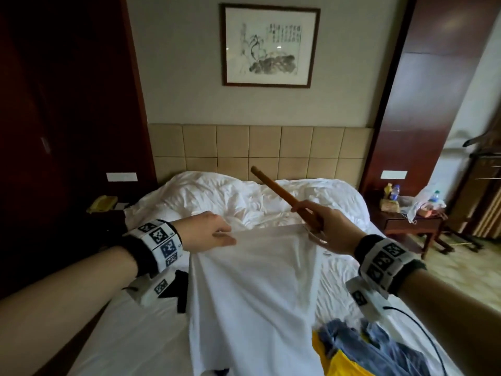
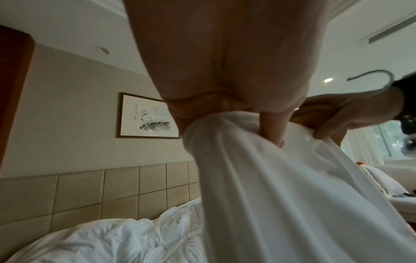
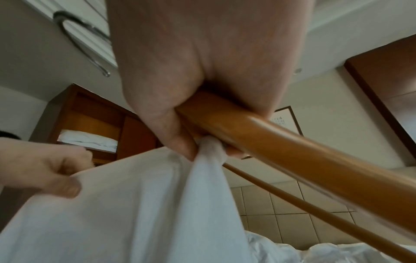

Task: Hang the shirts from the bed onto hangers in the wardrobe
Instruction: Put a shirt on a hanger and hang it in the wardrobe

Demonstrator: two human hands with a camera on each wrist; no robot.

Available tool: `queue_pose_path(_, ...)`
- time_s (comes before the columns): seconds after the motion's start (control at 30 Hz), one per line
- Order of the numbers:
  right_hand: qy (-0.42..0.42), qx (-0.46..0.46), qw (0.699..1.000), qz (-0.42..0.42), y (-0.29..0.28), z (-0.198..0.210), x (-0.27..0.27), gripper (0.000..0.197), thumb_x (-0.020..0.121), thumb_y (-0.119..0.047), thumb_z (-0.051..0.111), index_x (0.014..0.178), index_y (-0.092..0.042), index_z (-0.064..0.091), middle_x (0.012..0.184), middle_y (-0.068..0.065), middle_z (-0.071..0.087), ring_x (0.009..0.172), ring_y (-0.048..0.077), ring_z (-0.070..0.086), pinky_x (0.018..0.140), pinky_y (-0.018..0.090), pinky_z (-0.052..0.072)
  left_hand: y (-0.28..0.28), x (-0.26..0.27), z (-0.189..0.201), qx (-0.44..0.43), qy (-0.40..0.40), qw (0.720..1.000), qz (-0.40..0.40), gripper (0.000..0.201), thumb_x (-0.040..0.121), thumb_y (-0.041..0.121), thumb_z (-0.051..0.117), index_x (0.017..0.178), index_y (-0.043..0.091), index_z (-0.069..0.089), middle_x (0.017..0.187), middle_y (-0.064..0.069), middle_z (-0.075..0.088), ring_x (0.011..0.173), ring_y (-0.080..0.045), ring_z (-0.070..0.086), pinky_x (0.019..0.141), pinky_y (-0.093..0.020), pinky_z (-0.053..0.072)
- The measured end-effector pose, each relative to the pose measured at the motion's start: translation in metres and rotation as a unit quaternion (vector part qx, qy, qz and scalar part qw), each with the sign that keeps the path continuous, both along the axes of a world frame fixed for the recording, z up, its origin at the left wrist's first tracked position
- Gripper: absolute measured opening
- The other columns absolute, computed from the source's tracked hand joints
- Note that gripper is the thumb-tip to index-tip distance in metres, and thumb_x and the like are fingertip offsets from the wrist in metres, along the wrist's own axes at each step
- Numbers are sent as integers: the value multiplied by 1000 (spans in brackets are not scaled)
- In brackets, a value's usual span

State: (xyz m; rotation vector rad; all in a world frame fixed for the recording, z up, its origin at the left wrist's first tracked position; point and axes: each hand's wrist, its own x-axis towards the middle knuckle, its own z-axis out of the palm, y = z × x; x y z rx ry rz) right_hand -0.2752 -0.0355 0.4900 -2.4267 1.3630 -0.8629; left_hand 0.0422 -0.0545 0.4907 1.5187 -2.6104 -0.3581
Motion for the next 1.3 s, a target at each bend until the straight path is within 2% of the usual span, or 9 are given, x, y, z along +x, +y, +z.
queue_pose_path(0.07, 16, -13, 1000, 2, 3, 7, -3, 47, 75, -29, 60, 122, -23, 59, 58, -12, 45, 55, 5, 48, 63, 18, 44, 5, 5, -1, 13, -23, 1000, -2, 41, 95, 49, 57, 62, 26, 48, 68, 7, 54, 63, -7, 51, 64, -27, 39)
queue_pose_path(0.13, 32, -15, 999, -1, 6, 10, -2, 49, 76, -15, 67, 124, -23, 60, 57, -13, 45, 56, 2, 49, 63, 14, 41, 8, 8, 0, 13, -58, 998, -8, 40, 96, 51, 53, 66, 24, 54, 67, 9, 55, 63, -6, 52, 65, -27, 42)
queue_pose_path(0.27, 43, -6, 999, -2, 12, 7, 1, 52, 78, -2, 69, 125, -23, 59, 74, 1, 62, 68, 17, 59, 74, 30, 50, 18, 16, 3, 39, -194, 980, -8, 40, 99, 51, 47, 71, 22, 53, 72, 8, 55, 65, -7, 50, 65, -24, 39)
queue_pose_path(0.4, 51, 16, 999, -7, 16, -4, 0, 50, 80, -3, 70, 123, -25, 60, 73, -1, 58, 64, 12, 54, 69, 28, 45, 27, 18, 9, 43, -308, 950, -26, 31, 103, 47, 39, 96, 28, 62, 99, 8, 64, 95, -12, 56, 96, -30, 32)
queue_pose_path(0.57, -8, 66, 997, -38, 23, -19, 5, 39, 88, -10, 69, 124, -21, 61, 108, 4, 68, 95, 24, 63, 86, 33, 47, 28, 16, -2, -60, -450, 888, -71, 25, 104, 27, 34, 118, 23, 54, 121, 6, 59, 113, -17, 53, 104, -41, 22)
queue_pose_path(0.77, -57, 155, 981, -105, 16, -42, -2, 52, 87, -13, 65, 137, -19, 51, 114, 2, 58, 104, 23, 58, 90, 37, 47, 32, -3, -3, -194, -455, 860, -124, 23, 97, 17, 44, 114, 27, 55, 113, 10, 61, 115, -13, 52, 101, -39, 33)
queue_pose_path(0.93, -194, 195, 957, -94, 19, -50, -8, 46, 83, -2, 65, 127, -17, 60, 87, 13, 67, 81, 28, 65, 78, 43, 54, 28, -13, -3, -254, -433, 856, -124, 22, 96, 19, 44, 113, 22, 58, 115, 4, 58, 110, -17, 54, 91, -35, 41)
queue_pose_path(1.13, -384, 125, 915, 1, 43, -15, 13, 37, 89, 5, 60, 122, -10, 65, 80, 7, 67, 71, 20, 57, 66, 26, 49, 13, -20, 8, -151, -422, 889, -90, 22, 100, 26, 37, 109, 20, 57, 113, 1, 59, 94, -22, 60, 72, -32, 41)
queue_pose_path(1.3, -505, 94, 852, 99, 54, 24, 45, 34, 91, 0, 60, 125, -2, 61, 93, 13, 67, 81, 23, 56, 79, 34, 48, 6, -23, 6, -105, -441, 887, -80, 23, 102, 36, 31, 90, 24, 45, 119, -4, 57, 88, -26, 61, 73, -37, 48)
